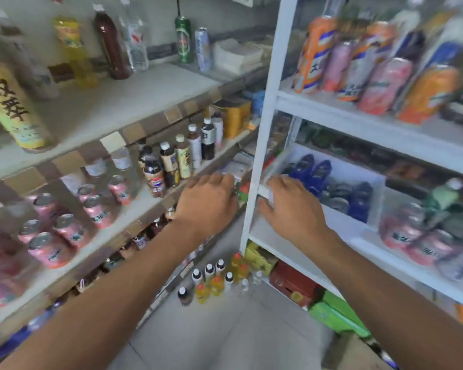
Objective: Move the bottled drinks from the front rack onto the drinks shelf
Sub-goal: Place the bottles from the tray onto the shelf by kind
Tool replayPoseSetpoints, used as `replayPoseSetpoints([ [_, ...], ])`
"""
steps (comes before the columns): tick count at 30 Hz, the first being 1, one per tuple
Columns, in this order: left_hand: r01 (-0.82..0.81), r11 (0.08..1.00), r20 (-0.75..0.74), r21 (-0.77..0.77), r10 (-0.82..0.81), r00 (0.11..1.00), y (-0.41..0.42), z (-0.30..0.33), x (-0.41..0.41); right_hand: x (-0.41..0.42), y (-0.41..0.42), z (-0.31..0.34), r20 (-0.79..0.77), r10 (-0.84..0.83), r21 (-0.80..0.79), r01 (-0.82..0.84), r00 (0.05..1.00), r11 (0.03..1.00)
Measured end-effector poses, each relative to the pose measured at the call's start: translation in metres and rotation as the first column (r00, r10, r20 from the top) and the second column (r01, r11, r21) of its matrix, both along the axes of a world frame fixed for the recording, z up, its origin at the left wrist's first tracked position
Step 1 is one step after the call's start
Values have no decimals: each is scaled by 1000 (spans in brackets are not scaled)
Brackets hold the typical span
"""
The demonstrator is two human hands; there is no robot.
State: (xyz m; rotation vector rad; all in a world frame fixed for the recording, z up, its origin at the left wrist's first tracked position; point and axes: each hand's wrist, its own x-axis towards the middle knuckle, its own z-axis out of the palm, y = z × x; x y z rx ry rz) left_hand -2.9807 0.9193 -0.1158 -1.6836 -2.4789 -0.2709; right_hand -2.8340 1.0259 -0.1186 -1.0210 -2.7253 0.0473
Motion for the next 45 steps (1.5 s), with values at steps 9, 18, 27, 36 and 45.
replayPoseSetpoints([
  [9, 185, 983, 36, -17, -184, 982, 95, -23, 62, 75, 66, -24, 41, -258, -99, 261, 965, 960],
  [18, 289, 957, 154, 6, -287, 945, 188, -52, 36, 63, 139, -64, 69, -416, -234, 420, 907, 877],
  [27, 348, 937, 269, -12, -332, 904, 256, -97, 4, 26, 204, -113, 84, -525, -351, 519, 847, 780],
  [36, 364, 931, 326, 5, -346, 880, 296, -119, 5, 9, 255, -130, 43, -592, -527, 522, 805, 671],
  [45, 331, 943, 422, 20, -308, 853, 326, -134, -2, -12, 288, -160, 53, -727, -646, 579, 685, 498],
])
